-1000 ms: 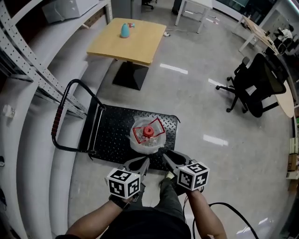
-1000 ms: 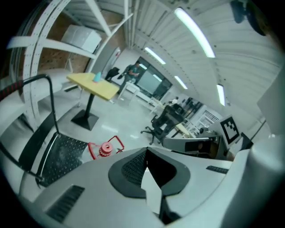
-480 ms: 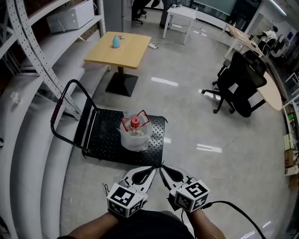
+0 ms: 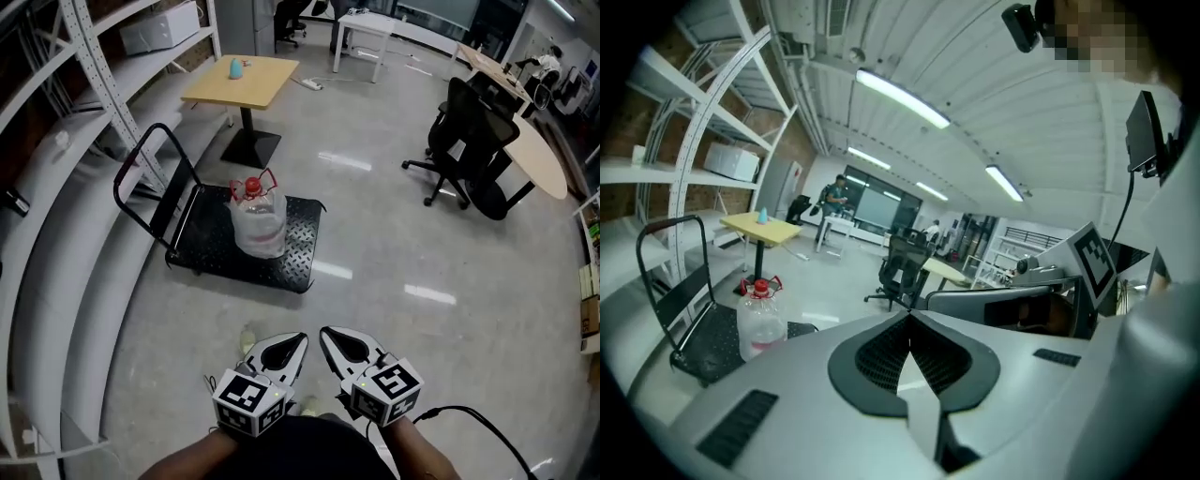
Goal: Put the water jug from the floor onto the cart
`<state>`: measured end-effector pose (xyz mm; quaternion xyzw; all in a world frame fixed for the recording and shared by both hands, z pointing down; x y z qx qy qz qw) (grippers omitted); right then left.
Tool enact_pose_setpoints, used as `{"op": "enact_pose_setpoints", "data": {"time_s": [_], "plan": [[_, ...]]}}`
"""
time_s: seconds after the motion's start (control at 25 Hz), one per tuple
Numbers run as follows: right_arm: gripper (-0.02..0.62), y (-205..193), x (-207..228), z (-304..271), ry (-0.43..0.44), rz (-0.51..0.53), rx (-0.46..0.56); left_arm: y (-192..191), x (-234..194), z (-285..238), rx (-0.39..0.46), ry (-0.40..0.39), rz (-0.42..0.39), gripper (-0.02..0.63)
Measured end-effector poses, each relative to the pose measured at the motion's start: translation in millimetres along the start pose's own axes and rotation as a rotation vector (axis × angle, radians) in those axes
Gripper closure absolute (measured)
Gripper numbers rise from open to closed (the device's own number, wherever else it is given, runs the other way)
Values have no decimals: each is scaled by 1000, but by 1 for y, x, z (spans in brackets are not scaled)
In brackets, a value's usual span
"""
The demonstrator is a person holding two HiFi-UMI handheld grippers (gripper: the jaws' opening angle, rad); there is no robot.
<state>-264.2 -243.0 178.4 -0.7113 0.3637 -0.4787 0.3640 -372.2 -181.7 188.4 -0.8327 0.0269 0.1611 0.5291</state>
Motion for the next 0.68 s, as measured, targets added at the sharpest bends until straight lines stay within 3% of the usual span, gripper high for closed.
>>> {"op": "enact_pose_setpoints", "data": {"time_s": [0.2, 0.36, 0.52, 0.68], "plan": [[594, 1, -42, 53, 33, 122, 120, 1, 50, 49, 58, 51, -59, 601], [594, 3, -74, 80, 10, 181, 174, 1, 70, 80, 96, 66, -90, 601], [594, 6, -103, 91, 9, 217, 188, 3, 81, 103, 122, 74, -102, 601], [594, 7, -114, 108, 64, 299, 120, 2, 106, 123, 135, 161, -39, 601]]}}
Point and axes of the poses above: the fingertips, and each gripper's own axes: z backward along the fingers, x to its right, y out of its top, the point moved 7 cm from there along z, backward along the fingers, and after that the axes turned 8 degrees about y, right-handed, at the moved point
